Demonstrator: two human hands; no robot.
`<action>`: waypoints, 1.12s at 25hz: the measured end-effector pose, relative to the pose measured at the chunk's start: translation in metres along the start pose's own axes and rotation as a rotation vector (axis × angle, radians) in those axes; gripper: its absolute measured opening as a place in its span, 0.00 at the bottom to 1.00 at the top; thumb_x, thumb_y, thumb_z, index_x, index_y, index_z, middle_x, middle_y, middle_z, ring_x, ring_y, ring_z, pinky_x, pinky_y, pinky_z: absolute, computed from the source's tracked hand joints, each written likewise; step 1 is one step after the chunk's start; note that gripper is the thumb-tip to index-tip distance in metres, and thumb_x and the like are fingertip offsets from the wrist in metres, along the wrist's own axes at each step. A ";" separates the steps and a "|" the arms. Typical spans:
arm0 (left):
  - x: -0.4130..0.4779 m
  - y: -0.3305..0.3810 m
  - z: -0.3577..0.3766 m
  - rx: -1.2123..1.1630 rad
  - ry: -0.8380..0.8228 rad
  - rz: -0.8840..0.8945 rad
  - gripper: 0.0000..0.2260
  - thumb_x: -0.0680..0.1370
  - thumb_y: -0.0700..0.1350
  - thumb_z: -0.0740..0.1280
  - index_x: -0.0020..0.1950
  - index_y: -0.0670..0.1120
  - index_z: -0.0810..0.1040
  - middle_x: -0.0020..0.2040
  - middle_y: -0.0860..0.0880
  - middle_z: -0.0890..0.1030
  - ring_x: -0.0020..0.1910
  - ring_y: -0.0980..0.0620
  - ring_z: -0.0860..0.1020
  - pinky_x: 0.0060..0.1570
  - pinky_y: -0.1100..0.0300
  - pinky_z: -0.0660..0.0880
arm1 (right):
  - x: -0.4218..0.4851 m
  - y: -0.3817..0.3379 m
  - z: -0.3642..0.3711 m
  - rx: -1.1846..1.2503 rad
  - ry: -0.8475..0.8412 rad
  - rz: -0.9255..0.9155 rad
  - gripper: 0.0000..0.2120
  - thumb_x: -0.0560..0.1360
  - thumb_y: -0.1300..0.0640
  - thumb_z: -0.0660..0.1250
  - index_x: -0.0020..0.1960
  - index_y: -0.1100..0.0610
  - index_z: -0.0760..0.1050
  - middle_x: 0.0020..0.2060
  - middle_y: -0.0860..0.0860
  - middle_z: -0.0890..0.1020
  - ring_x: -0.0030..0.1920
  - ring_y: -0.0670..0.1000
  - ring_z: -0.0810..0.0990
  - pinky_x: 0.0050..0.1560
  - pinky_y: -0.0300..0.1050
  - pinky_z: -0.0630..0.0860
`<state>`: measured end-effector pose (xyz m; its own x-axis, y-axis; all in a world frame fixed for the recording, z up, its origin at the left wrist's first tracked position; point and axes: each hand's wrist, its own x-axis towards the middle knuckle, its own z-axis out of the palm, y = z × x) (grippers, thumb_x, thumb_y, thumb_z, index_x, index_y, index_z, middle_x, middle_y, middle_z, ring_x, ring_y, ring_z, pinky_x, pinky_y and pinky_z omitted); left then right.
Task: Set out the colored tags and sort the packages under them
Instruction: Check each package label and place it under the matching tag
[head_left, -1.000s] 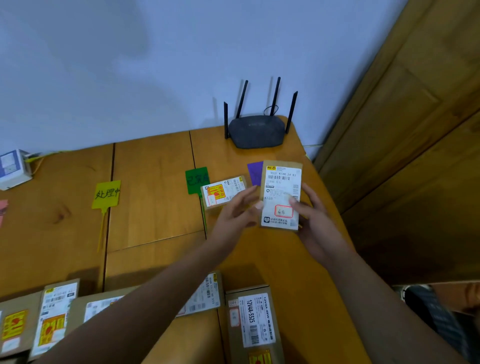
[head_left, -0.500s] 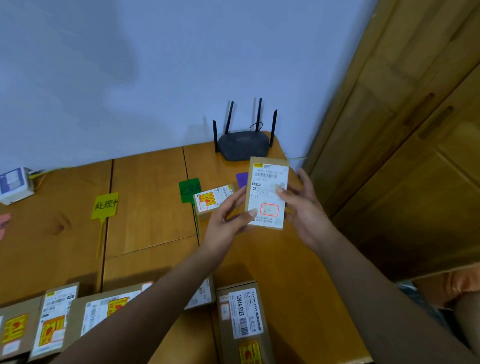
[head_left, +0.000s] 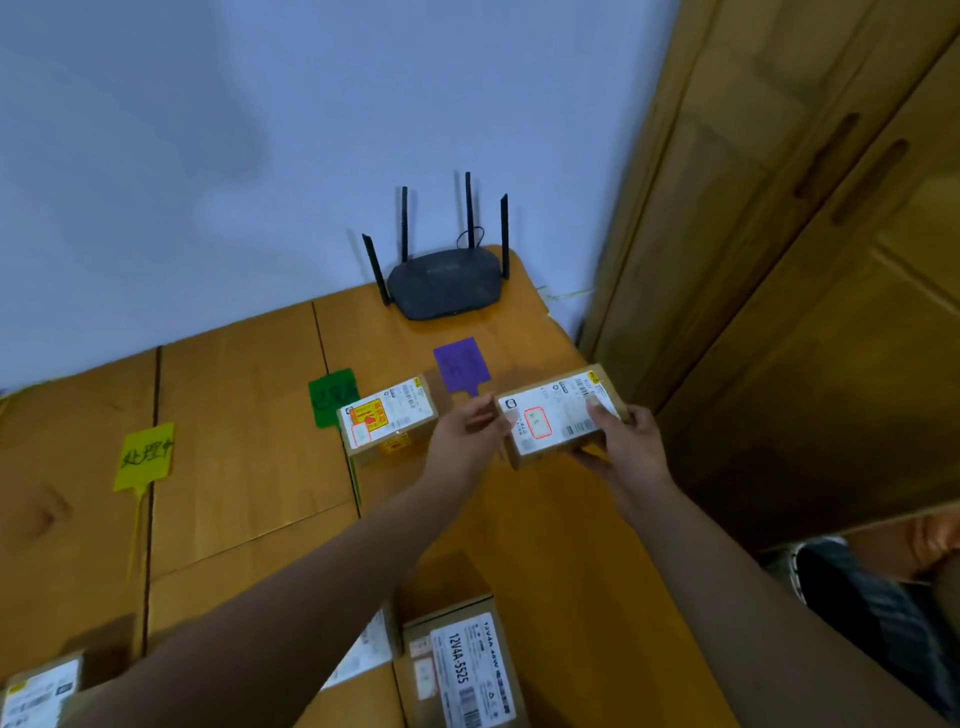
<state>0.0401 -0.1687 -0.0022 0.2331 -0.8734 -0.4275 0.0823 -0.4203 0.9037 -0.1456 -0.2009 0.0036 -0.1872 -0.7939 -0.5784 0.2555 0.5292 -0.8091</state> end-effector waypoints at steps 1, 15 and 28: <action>0.012 -0.006 0.005 -0.010 0.034 -0.023 0.16 0.80 0.42 0.73 0.69 0.46 0.81 0.63 0.44 0.86 0.62 0.46 0.84 0.65 0.44 0.80 | 0.014 0.005 0.002 -0.079 0.021 -0.014 0.19 0.79 0.56 0.74 0.67 0.59 0.73 0.62 0.61 0.83 0.61 0.61 0.84 0.61 0.66 0.82; 0.112 -0.043 0.009 0.050 0.069 -0.134 0.25 0.82 0.36 0.69 0.78 0.46 0.71 0.68 0.49 0.81 0.64 0.50 0.81 0.51 0.64 0.83 | 0.145 0.034 0.025 -0.647 0.012 -0.181 0.26 0.78 0.44 0.73 0.73 0.51 0.77 0.67 0.53 0.83 0.67 0.58 0.81 0.68 0.56 0.77; -0.092 -0.019 -0.072 0.001 0.035 0.043 0.16 0.80 0.30 0.68 0.68 0.37 0.80 0.63 0.38 0.84 0.58 0.48 0.80 0.53 0.56 0.78 | -0.070 0.060 0.031 -0.372 -0.416 -0.169 0.06 0.76 0.55 0.77 0.52 0.48 0.86 0.40 0.47 0.84 0.39 0.44 0.83 0.39 0.38 0.80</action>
<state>0.0868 -0.0631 0.0217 0.2697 -0.8818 -0.3869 0.0704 -0.3826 0.9212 -0.0877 -0.1231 -0.0015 0.2109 -0.8876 -0.4095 -0.1098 0.3948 -0.9122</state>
